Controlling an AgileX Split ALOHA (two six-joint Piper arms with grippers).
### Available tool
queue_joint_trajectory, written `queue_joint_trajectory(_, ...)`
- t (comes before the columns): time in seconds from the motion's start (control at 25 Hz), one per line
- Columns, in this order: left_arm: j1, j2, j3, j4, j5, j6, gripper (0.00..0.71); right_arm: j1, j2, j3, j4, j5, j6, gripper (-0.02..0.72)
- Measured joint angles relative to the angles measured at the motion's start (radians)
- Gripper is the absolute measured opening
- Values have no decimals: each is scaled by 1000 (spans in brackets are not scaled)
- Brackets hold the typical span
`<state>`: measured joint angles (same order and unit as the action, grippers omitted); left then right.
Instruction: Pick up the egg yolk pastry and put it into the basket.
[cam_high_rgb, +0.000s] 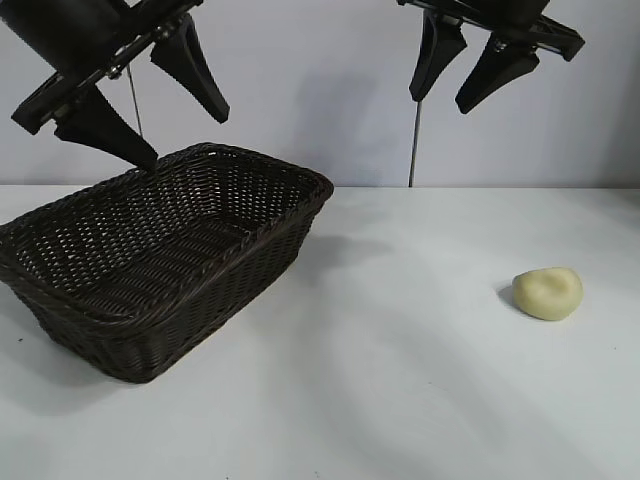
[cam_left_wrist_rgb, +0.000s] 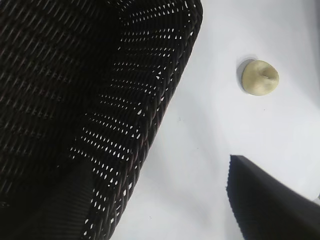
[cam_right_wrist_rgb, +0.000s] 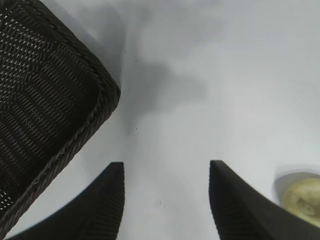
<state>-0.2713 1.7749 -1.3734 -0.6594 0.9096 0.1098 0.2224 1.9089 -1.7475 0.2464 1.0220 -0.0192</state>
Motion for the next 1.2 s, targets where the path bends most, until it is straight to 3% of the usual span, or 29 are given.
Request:
queue_joint_trajectory(0.8, 0, 0, 0, 0, -1, 0, 542, 0, 0, 0, 0, 0, 0, 381)
queue_joint_trajectory(1.2, 0, 0, 0, -4, -71, 0, 542, 0, 0, 0, 0, 0, 0, 381)
